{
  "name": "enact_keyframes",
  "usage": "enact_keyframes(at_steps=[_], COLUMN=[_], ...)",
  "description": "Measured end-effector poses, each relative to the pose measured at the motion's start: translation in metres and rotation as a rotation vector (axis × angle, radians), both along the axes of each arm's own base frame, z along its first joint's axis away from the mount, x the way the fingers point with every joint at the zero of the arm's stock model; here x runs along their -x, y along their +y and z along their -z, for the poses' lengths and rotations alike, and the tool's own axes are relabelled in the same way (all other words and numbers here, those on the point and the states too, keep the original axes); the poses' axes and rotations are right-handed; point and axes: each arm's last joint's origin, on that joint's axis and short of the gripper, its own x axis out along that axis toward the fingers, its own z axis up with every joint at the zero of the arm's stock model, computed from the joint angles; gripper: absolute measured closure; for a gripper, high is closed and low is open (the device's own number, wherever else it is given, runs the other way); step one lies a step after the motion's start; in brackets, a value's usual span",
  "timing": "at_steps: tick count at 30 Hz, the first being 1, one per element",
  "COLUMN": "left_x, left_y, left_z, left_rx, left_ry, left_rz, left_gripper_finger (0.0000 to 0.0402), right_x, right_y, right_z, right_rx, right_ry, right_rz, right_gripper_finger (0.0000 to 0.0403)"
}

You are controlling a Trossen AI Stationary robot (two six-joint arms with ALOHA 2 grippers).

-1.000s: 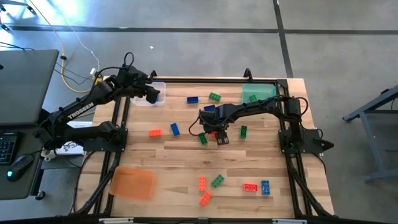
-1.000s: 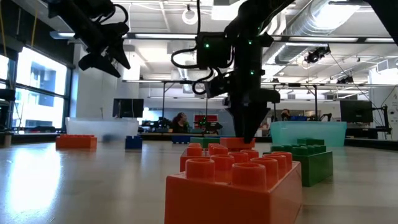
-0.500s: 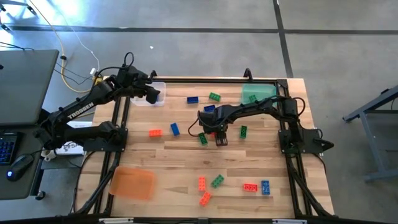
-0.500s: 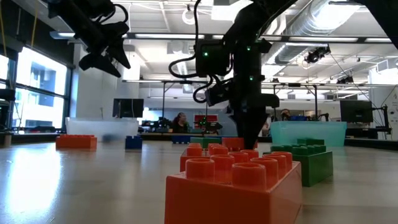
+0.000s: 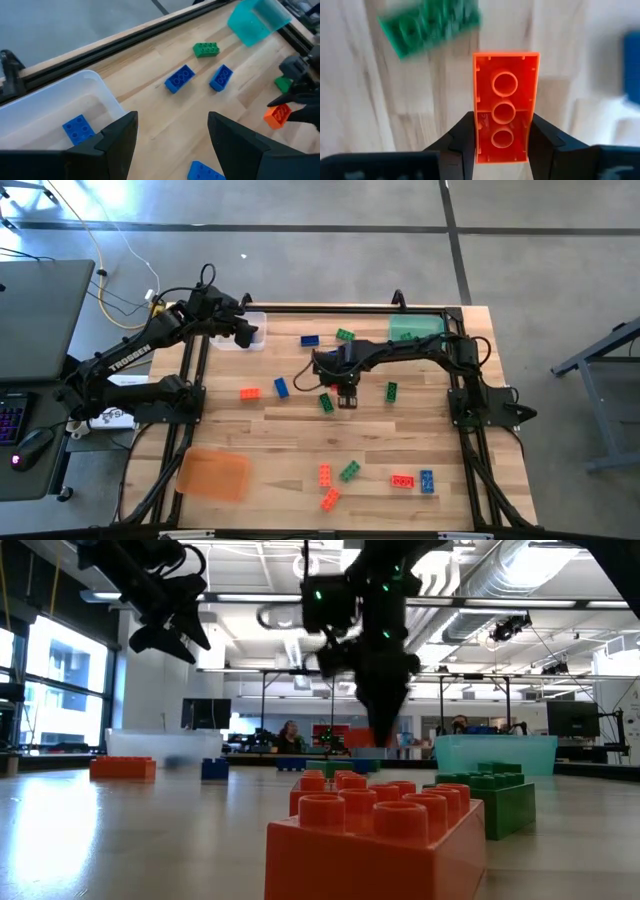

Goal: Sort & place blocks by color
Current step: Put the orange game piece into the orange bin

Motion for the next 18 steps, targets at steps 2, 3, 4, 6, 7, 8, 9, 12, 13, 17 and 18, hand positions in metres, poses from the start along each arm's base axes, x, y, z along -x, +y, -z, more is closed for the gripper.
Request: enact_keyframes(at_steps=[2, 3, 4, 6, 7, 8, 9, 12, 13, 17, 18], left_x=[-0.001, -0.001, -0.001, -0.001, -0.001, -0.001, -0.001, -0.001, -0.001, -0.001, -0.002], left_y=[-0.001, -0.001, -0.001, -0.002, -0.002, -0.002, -0.002, -0.002, -0.003, -0.003, -0.003], left_z=[0.0, 0.0, 0.0, 0.0, 0.0, 0.0, 0.0, 0.001, 0.001, 0.001, 0.001], left_rx=[0.014, 0.023, 0.028, 0.033, 0.035, 0.036, 0.035, 0.043, 0.048, 0.052, 0.052], left_ry=[-0.021, -0.031, -0.037, -0.037, -0.035, -0.035, -0.035, -0.027, -0.022, -0.031, -0.044], left_rz=[0.029, 0.042, 0.052, 0.055, 0.053, 0.052, 0.051, 0.051, 0.052, 0.059, 0.07], left_gripper_finger=[0.0172, 0.0172, 0.0172, 0.0172, 0.0172, 0.0172, 0.0172, 0.0169, 0.0166, 0.0151, 0.0146], right_x=[-0.007, -0.01, -0.013, -0.019, -0.022, -0.024, -0.026, -0.031, -0.032, -0.035, -0.035], right_y=[-0.003, -0.004, -0.005, -0.008, -0.008, -0.009, -0.01, -0.01, -0.01, -0.012, -0.013], right_z=[-0.015, -0.023, -0.03, -0.046, -0.053, -0.061, -0.068, -0.089, -0.096, -0.124, -0.131], right_rx=[0.008, 0.009, 0.011, 0.016, 0.018, 0.02, 0.022, 0.026, 0.028, 0.035, 0.035], right_ry=[-0.058, -0.082, -0.107, -0.166, -0.195, -0.219, -0.243, -0.318, -0.341, -0.432, -0.453], right_rz=[0.004, 0.007, 0.014, 0.031, 0.038, 0.047, 0.053, 0.059, 0.059, 0.061, 0.068], right_gripper_finger=[0.0295, 0.0295, 0.0295, 0.0295, 0.0295, 0.0295, 0.0295, 0.0295, 0.0295, 0.0295, 0.0295])
